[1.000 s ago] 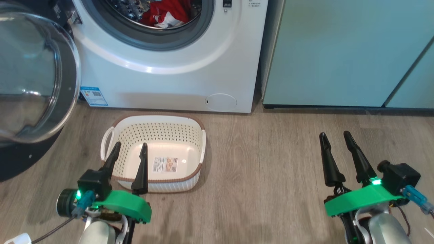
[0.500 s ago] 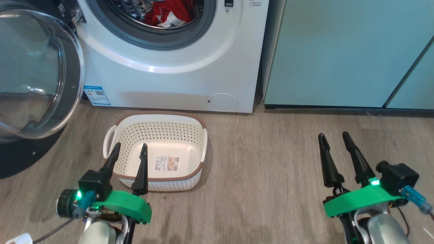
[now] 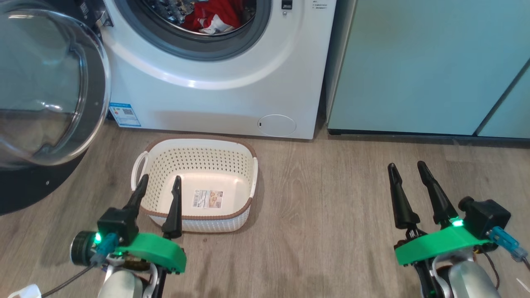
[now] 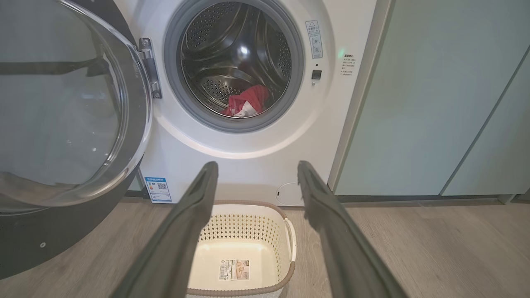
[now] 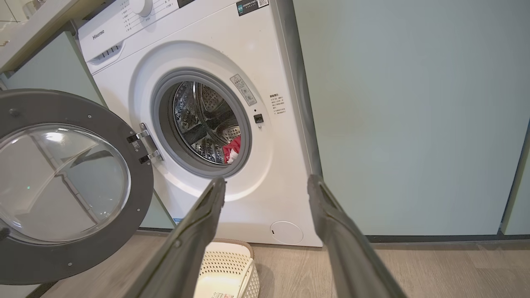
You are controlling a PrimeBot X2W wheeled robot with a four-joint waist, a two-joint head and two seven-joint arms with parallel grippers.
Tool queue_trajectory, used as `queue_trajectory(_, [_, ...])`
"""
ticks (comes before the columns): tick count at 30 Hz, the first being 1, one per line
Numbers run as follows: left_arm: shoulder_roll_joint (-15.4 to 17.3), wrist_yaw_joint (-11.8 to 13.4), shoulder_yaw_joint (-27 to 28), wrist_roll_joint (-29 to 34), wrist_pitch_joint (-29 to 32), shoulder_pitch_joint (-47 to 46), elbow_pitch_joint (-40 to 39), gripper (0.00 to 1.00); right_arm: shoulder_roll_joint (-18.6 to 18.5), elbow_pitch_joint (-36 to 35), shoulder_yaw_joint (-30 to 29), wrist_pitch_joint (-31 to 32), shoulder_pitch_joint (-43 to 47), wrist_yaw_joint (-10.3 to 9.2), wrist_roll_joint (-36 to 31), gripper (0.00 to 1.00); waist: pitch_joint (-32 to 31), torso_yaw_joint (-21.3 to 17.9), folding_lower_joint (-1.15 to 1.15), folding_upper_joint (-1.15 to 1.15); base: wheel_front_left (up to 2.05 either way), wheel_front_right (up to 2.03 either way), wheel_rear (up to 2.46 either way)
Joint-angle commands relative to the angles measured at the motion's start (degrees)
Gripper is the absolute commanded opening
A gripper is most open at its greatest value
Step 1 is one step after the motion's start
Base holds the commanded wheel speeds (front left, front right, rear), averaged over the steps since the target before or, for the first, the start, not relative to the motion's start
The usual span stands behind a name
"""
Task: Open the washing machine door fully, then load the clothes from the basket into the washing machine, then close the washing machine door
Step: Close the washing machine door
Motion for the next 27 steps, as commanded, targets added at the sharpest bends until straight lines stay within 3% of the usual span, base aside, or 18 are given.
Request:
queue_trajectory(1, [0.17, -0.16, 1.12, 0.55, -0.29, -2.53, -1.73, 1.00, -0.11, -2.17, 1.11, -0.53, -1.22, 0.00, -0.10, 1.00, 0.41, 0.87, 0.00, 0.00, 0.00, 0.00, 0.00])
queue_trajectory(9, [0.17, 0.26, -0.47, -0.08, -0.29, -4.47, -1.82, 1.00, -0.08, -4.84, 0.47, -0.53, -1.15, 0.00, -0.08, 1.00, 3.37, 7.30, 0.00, 0.00, 0.00, 0.00, 0.00])
queue_trajectory(18, [0.17, 1.08, -0.12, -0.84, -0.29, -5.09, -2.76, 1.00, -0.82, -6.27, 1.08, -0.53, -2.18, 0.00, -0.04, 1.00, 5.91, 18.68, 0.00, 0.00, 0.00, 0.00, 0.00])
queue_trajectory(27, [0.17, 0.91, 0.28, -0.21, -0.29, -3.82, -2.70, 1.00, -0.58, -6.22, 1.93, -0.53, -1.70, 0.00, 0.80, 1.00, 3.30, 30.21, 0.00, 0.00, 0.00, 0.00, 0.00])
